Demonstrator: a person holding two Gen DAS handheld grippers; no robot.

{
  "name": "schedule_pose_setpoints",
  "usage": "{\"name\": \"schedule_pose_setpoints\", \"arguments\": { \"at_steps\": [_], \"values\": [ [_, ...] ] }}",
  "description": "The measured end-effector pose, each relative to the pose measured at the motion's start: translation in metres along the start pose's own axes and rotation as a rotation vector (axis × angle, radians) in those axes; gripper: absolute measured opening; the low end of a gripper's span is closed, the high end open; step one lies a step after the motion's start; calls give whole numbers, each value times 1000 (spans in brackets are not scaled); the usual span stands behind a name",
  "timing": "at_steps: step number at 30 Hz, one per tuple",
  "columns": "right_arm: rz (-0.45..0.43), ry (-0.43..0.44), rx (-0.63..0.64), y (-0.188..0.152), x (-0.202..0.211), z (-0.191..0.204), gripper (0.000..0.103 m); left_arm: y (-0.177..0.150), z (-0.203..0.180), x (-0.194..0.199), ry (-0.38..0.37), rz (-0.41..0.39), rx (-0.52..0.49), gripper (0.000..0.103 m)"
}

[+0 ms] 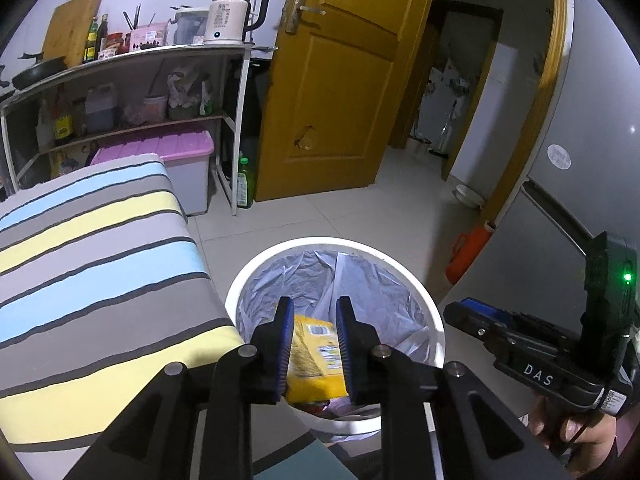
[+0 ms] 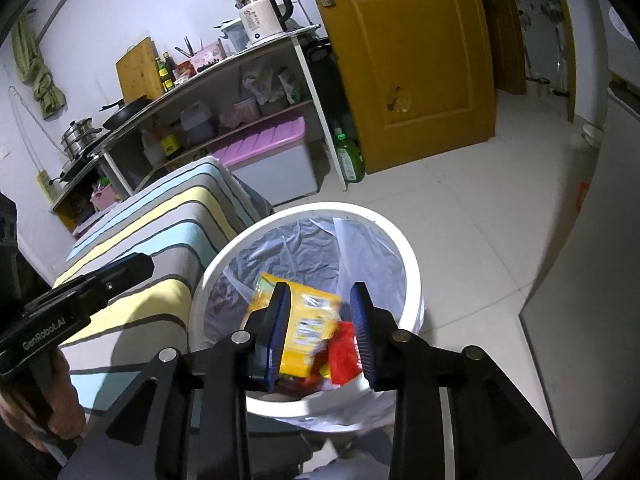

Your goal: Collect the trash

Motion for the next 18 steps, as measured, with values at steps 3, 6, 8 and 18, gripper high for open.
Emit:
{"name": "schedule_pose_setpoints", "arguments": {
  "at_steps": [3, 6, 8, 18],
  "values": [
    [-18, -2, 23, 1, 8, 6, 32, 0, 0, 10, 5, -18, 0, 21],
    [-39, -3, 54, 1, 19, 16, 32, -1, -1, 22, 14, -34, -7, 21],
    [-54, -4, 72, 0, 28, 23, 32, -4, -3, 31, 16, -45, -13, 21],
    [-121, 10, 154, -13, 74, 57, 32, -18, -11, 88, 52, -112, -44, 21]
  ]
}}
Point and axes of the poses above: each gripper's, at about its wrist camera, not at the fingertips, and x roughly against the way its jaws point, z to its left, y to its top, the point moved 2 cm from there along -x, roughly the way its jaws point, and after that the axes turned 6 degrees about -y, right-handed, at the moved point
